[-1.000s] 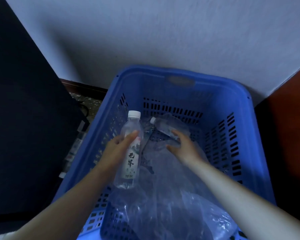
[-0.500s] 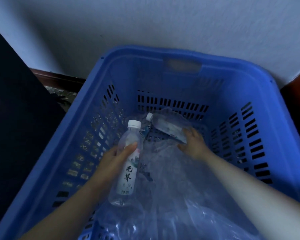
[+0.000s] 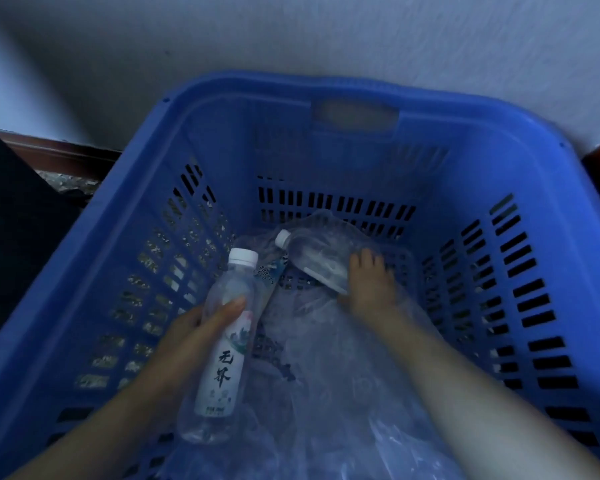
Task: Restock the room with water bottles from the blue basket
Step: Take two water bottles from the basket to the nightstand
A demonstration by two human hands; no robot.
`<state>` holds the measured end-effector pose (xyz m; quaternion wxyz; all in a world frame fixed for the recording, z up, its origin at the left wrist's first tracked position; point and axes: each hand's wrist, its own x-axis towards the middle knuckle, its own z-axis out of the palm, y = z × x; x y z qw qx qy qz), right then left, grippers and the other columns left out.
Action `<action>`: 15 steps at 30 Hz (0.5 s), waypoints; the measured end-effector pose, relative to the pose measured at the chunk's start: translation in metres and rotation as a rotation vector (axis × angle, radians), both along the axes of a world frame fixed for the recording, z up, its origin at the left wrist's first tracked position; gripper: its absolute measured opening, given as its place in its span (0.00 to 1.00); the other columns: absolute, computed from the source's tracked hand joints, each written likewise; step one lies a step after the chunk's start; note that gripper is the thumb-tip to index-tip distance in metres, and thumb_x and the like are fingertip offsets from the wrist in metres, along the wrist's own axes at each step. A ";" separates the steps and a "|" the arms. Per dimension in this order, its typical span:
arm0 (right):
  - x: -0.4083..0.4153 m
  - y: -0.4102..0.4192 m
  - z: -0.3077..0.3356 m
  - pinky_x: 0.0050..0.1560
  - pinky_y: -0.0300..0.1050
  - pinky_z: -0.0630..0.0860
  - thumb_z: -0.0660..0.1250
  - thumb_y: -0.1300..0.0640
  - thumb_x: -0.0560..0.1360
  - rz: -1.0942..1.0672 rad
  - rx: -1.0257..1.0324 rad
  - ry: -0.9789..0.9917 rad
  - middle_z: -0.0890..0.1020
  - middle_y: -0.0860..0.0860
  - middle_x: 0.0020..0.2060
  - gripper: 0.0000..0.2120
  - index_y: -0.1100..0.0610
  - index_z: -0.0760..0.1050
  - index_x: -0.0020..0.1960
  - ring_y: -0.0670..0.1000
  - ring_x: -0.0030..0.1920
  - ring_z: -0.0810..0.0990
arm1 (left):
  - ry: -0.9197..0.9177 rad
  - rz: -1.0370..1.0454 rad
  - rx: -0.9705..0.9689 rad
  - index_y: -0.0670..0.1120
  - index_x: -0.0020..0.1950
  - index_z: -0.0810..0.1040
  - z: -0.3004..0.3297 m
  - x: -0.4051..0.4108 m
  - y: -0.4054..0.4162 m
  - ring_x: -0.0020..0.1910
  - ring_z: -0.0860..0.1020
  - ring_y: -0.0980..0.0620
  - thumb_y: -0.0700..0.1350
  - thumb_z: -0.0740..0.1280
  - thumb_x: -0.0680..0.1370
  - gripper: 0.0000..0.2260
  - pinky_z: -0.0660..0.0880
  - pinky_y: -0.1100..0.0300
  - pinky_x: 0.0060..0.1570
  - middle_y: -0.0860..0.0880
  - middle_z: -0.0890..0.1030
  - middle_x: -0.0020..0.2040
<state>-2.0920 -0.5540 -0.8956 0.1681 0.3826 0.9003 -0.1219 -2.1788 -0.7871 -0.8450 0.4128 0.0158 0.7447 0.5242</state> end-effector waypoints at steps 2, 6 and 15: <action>-0.004 -0.008 -0.006 0.69 0.54 0.60 0.67 0.56 0.74 -0.002 0.053 0.046 0.60 0.56 0.70 0.30 0.57 0.57 0.71 0.57 0.71 0.58 | -0.001 -0.004 -0.004 0.49 0.56 0.81 -0.004 -0.003 -0.001 0.51 0.83 0.45 0.67 0.72 0.65 0.28 0.77 0.41 0.57 0.46 0.85 0.51; -0.003 -0.015 -0.007 0.68 0.51 0.62 0.68 0.58 0.74 -0.072 0.002 0.074 0.63 0.58 0.68 0.28 0.59 0.59 0.69 0.57 0.70 0.61 | -0.017 0.018 0.030 0.47 0.56 0.81 0.001 -0.002 0.002 0.52 0.83 0.44 0.67 0.72 0.64 0.30 0.77 0.41 0.57 0.46 0.85 0.51; 0.032 -0.043 0.013 0.59 0.45 0.71 0.70 0.53 0.72 -0.406 -0.485 0.545 0.68 0.57 0.67 0.32 0.59 0.59 0.70 0.54 0.62 0.70 | -0.007 0.039 0.132 0.44 0.48 0.81 0.040 0.013 0.008 0.33 0.82 0.47 0.57 0.68 0.64 0.21 0.76 0.56 0.36 0.46 0.84 0.34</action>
